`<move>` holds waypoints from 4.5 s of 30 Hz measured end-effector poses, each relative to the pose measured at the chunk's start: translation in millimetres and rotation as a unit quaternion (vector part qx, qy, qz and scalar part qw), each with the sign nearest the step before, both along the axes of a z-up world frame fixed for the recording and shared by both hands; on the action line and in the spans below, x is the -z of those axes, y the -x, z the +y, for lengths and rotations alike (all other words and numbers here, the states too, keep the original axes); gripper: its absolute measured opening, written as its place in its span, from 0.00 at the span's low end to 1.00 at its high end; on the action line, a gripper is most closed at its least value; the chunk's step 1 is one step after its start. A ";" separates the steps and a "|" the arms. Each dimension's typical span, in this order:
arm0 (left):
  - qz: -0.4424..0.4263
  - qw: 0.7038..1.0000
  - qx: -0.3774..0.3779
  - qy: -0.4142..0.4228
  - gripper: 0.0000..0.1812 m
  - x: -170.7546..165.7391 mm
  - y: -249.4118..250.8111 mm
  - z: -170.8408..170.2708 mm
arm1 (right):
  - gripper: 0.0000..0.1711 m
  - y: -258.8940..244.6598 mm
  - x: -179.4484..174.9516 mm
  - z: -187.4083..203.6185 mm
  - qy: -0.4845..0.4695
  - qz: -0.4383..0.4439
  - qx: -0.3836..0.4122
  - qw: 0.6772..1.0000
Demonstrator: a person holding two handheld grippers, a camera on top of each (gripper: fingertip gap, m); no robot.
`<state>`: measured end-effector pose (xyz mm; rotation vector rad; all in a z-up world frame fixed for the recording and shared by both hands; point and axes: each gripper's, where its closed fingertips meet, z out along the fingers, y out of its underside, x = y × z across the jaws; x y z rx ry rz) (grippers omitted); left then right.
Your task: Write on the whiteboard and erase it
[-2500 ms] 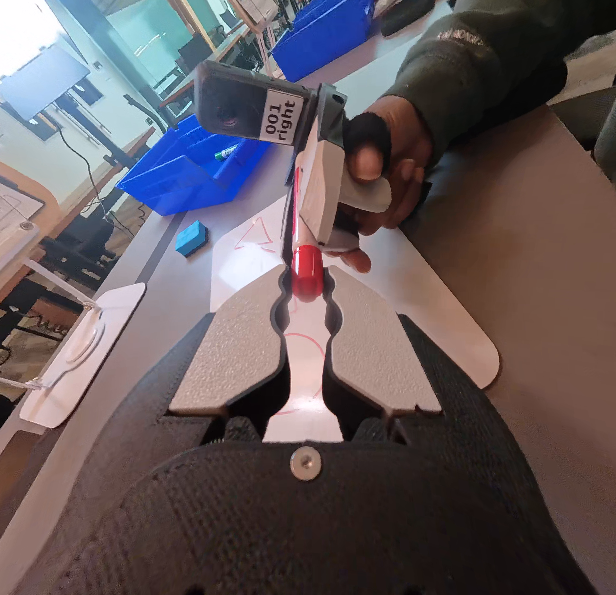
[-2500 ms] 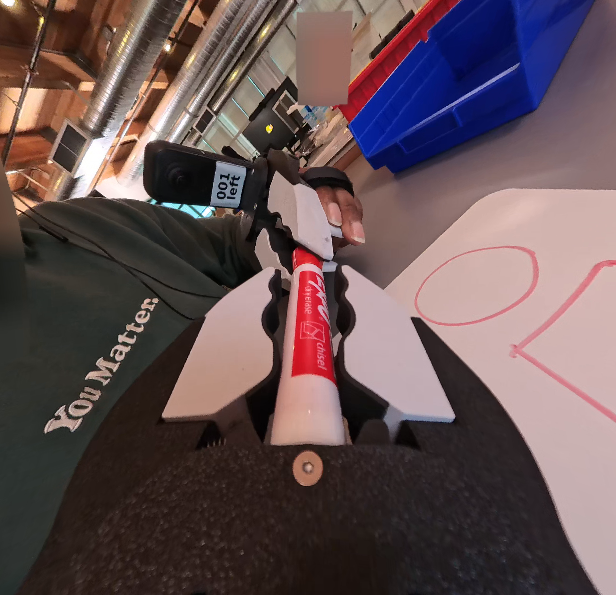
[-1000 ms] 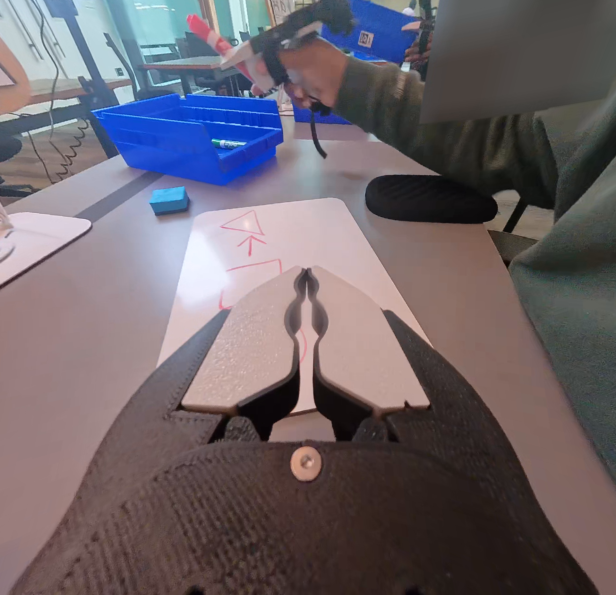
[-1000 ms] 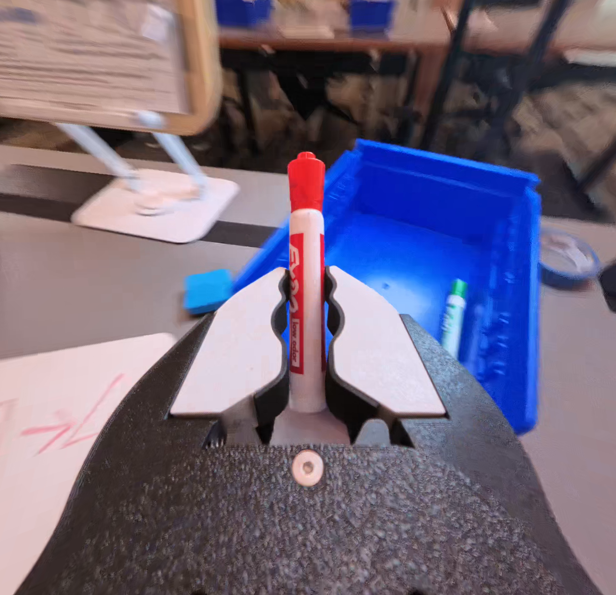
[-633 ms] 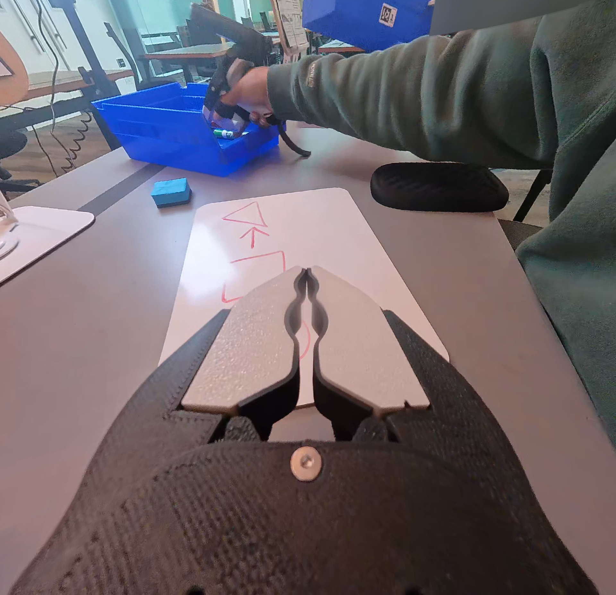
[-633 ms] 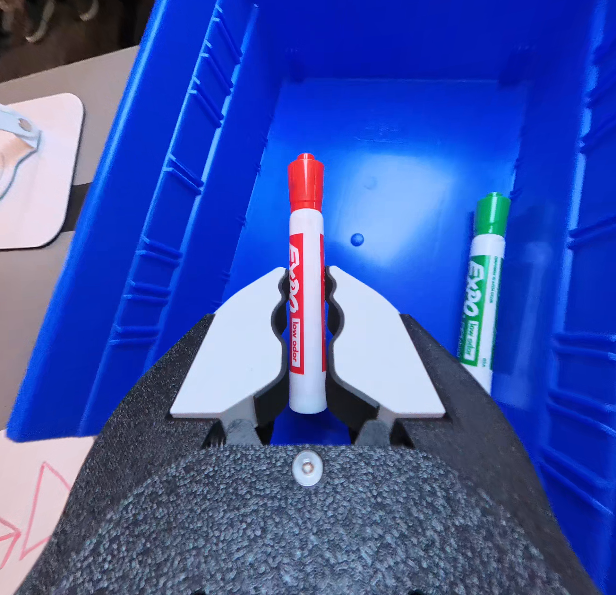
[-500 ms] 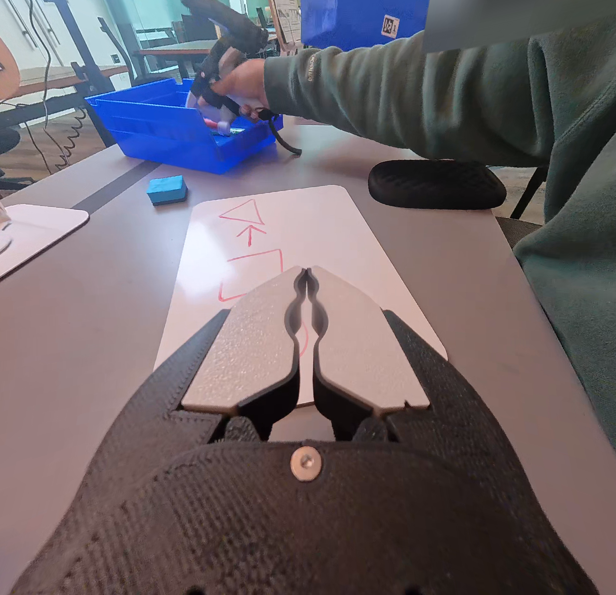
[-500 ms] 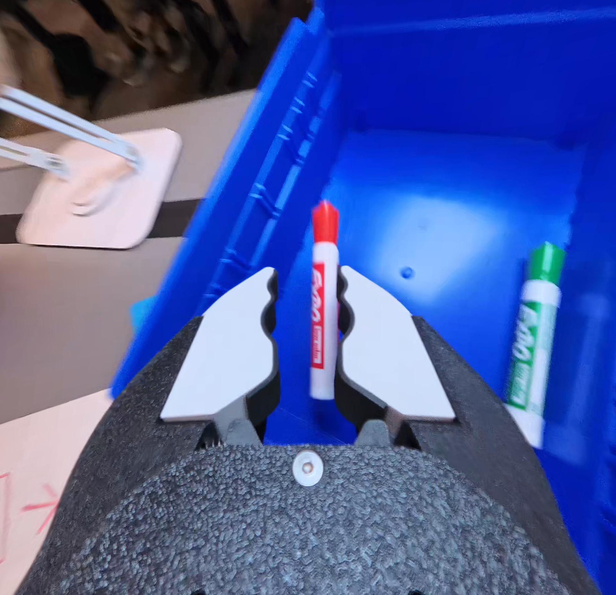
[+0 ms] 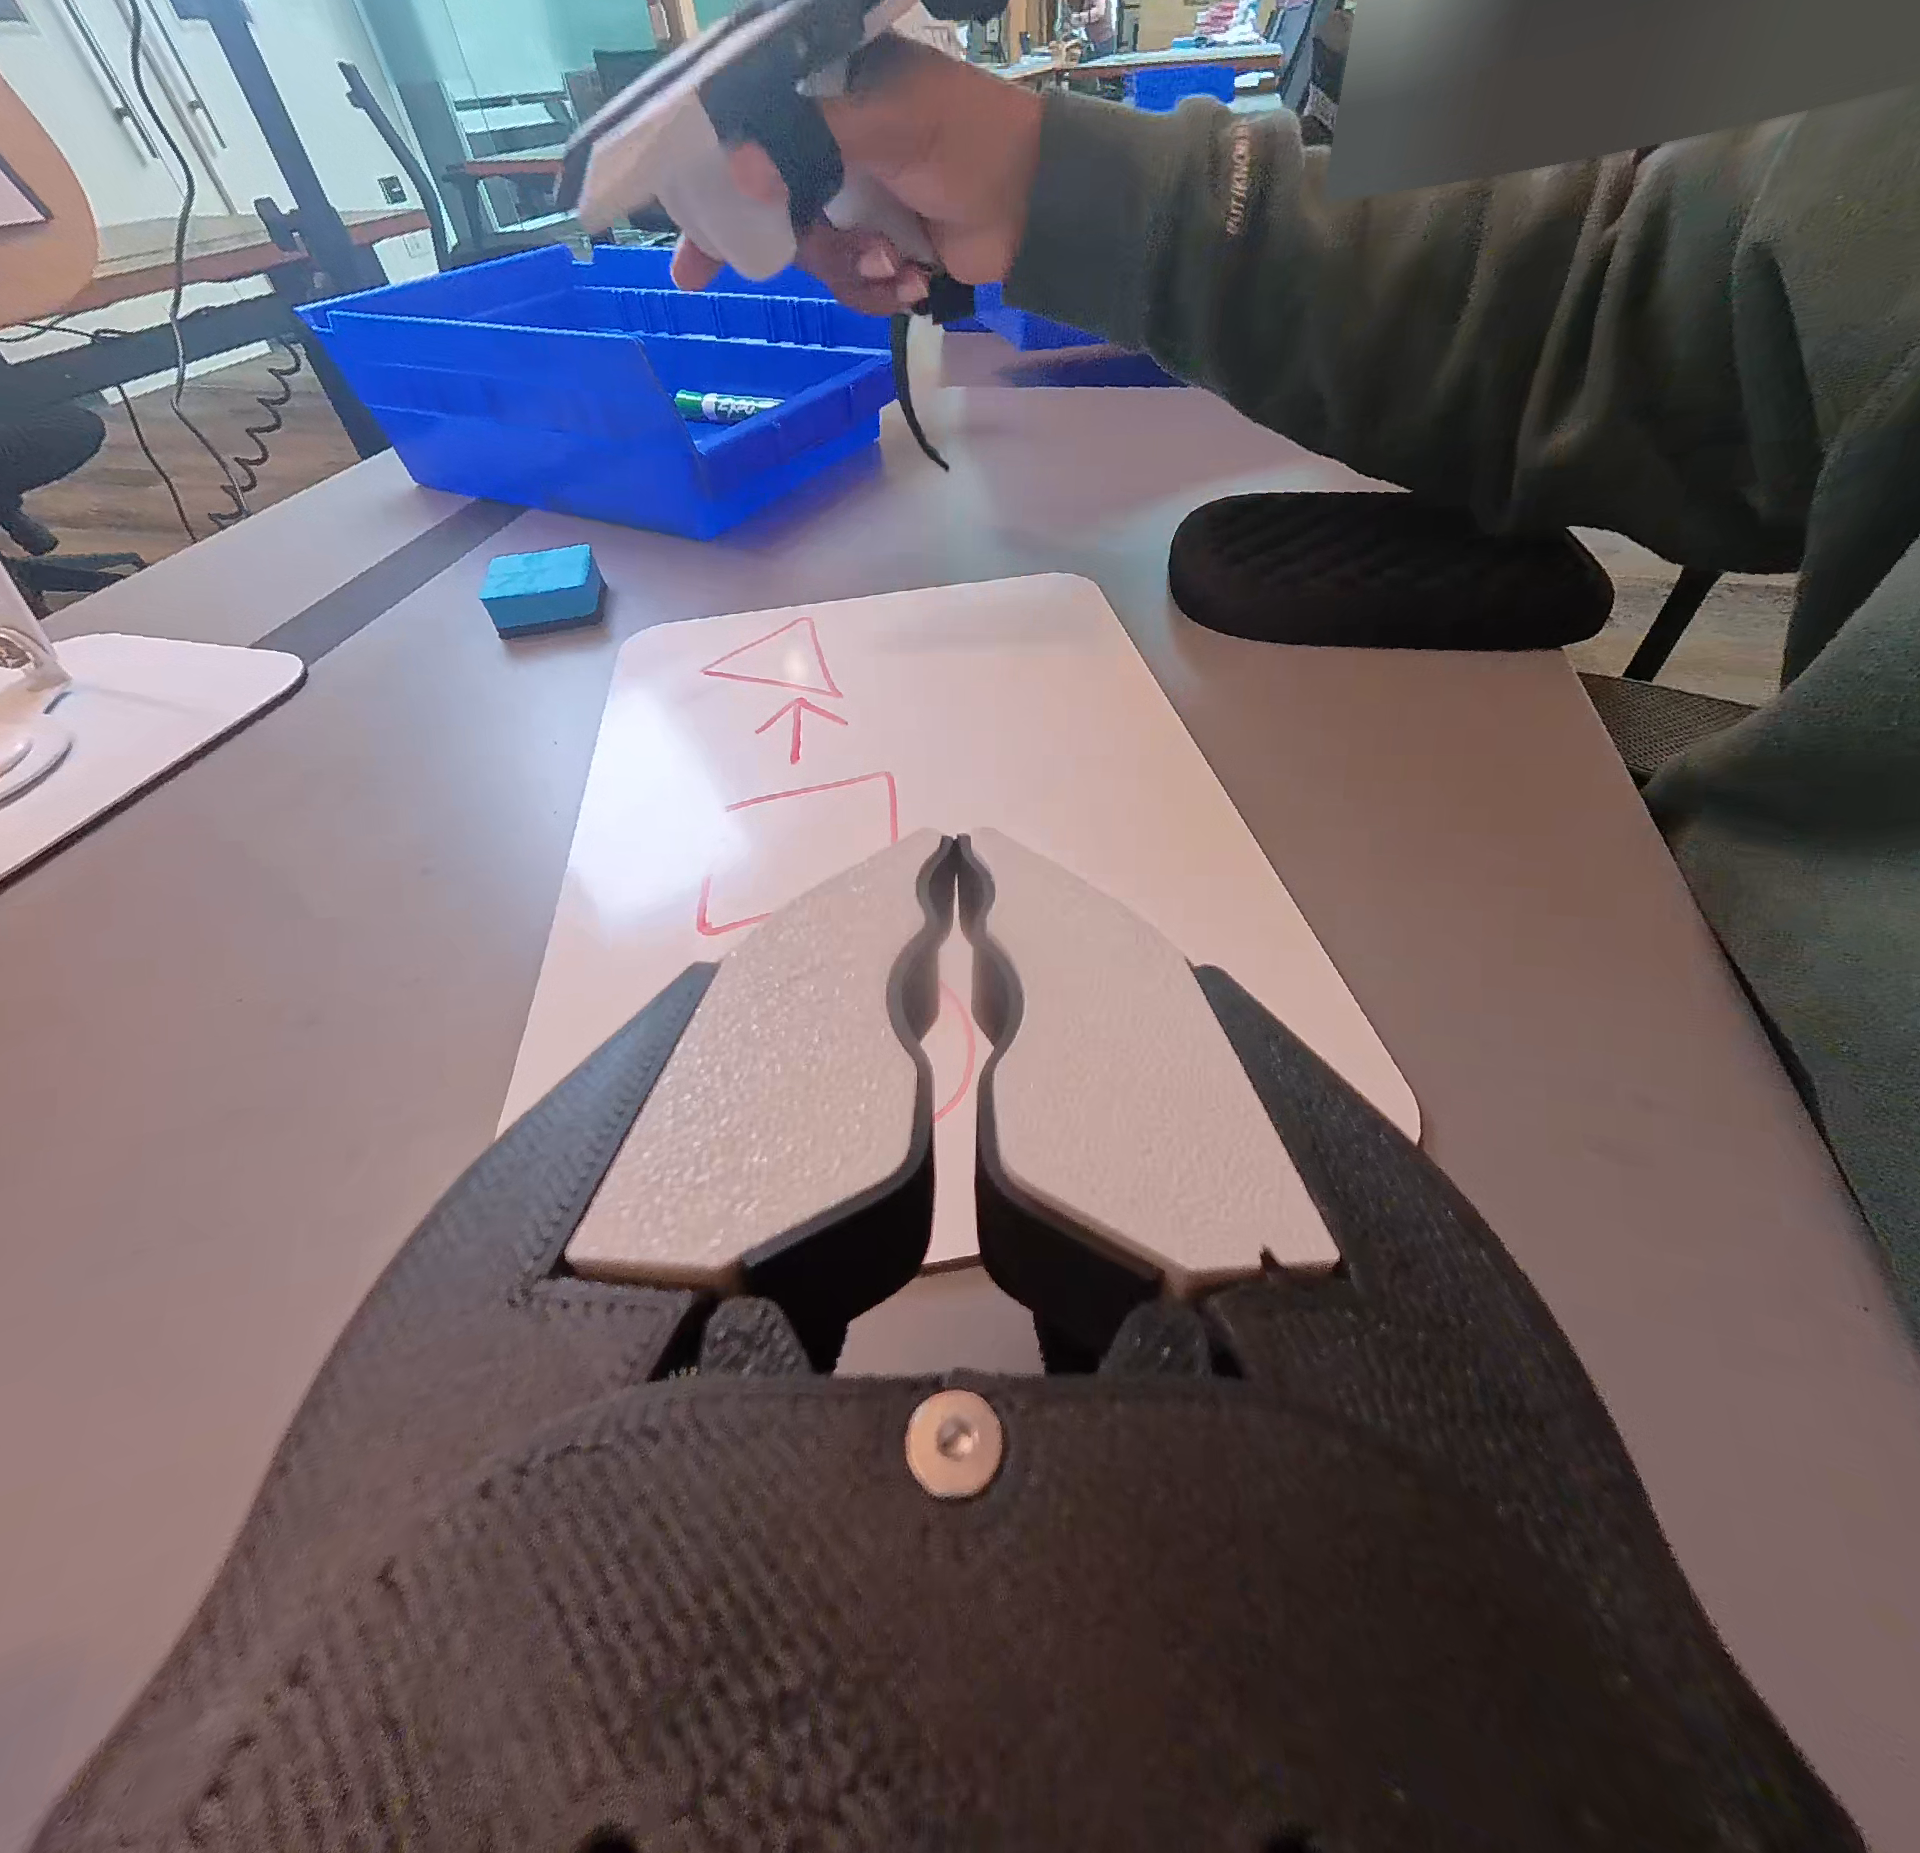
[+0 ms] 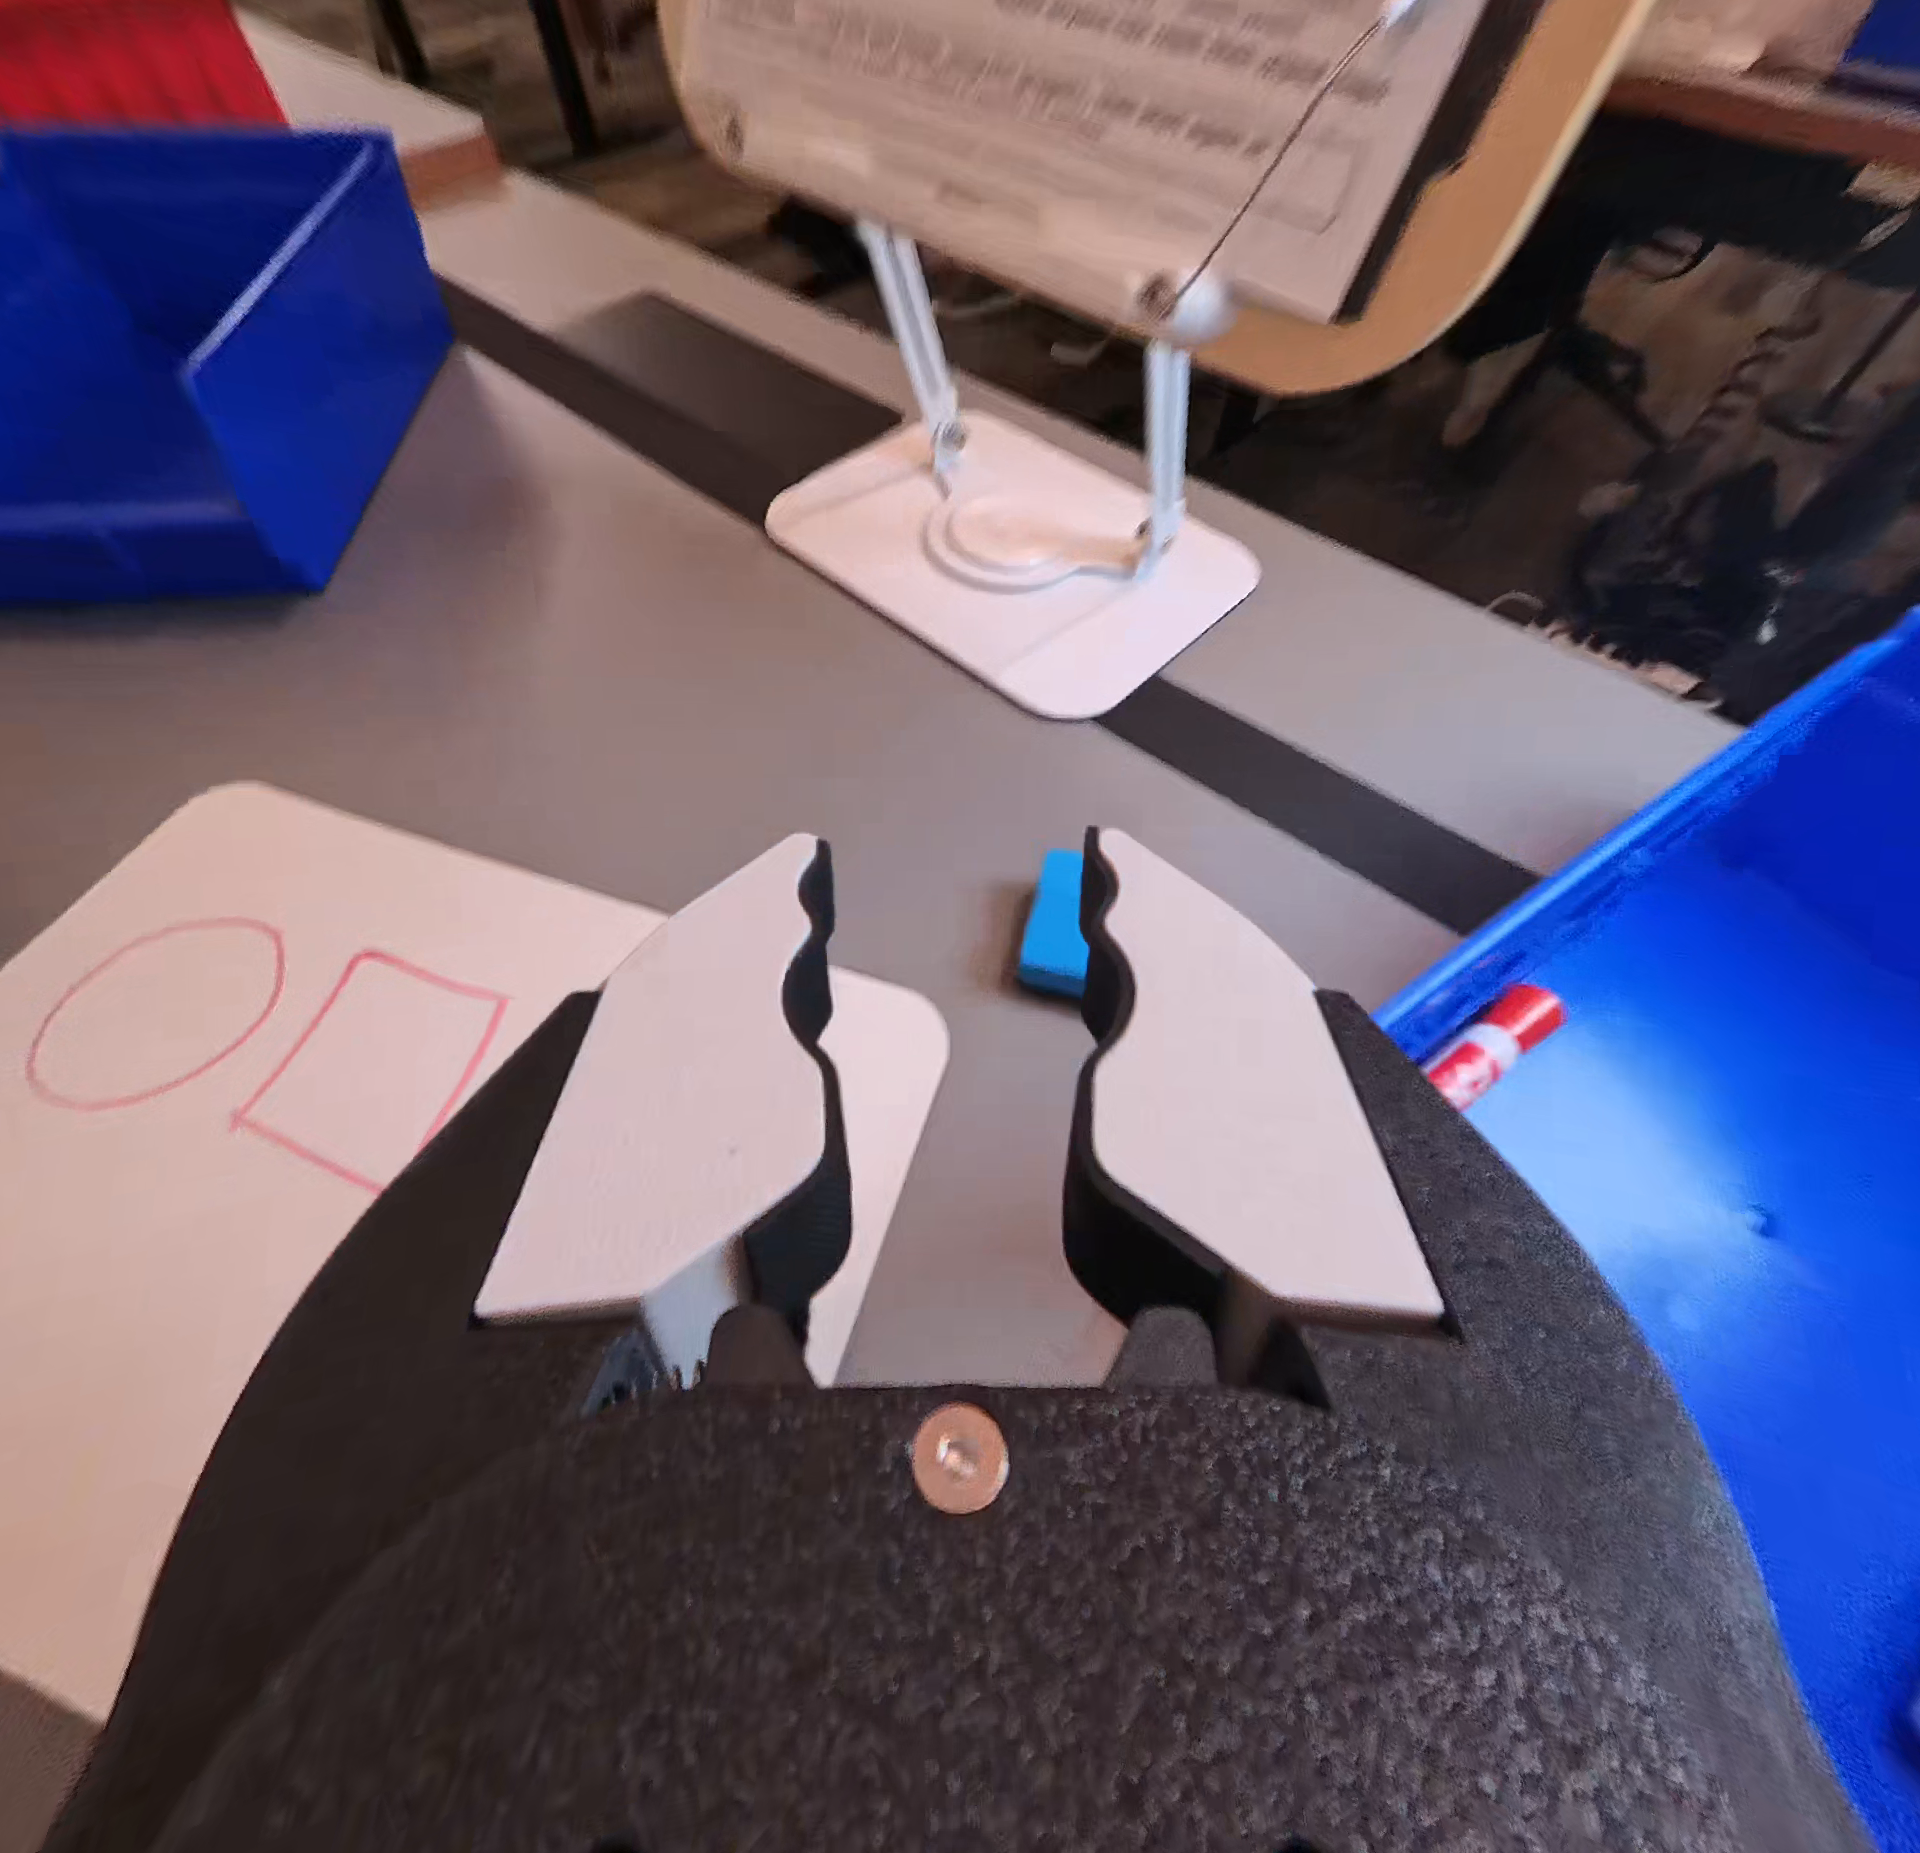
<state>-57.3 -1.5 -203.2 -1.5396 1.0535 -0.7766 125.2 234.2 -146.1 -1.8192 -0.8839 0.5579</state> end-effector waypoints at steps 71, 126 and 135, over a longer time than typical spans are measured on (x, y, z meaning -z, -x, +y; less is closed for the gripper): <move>0.271 0.958 0.060 0.079 0.00 87.2 -14.3 -41.4 | 0.29 35.8 130.8 -110.0 0.138 -0.189 -0.113 0.966; 0.298 0.947 0.086 0.084 0.00 87.9 -14.7 -58.9 | 0.28 -1.1 134.9 -80.1 0.156 -0.171 -0.065 0.971; 0.296 0.948 0.085 0.084 0.00 87.9 -15.1 -58.2 | 0.28 1.1 134.2 -77.8 0.145 -0.175 -0.062 0.972</move>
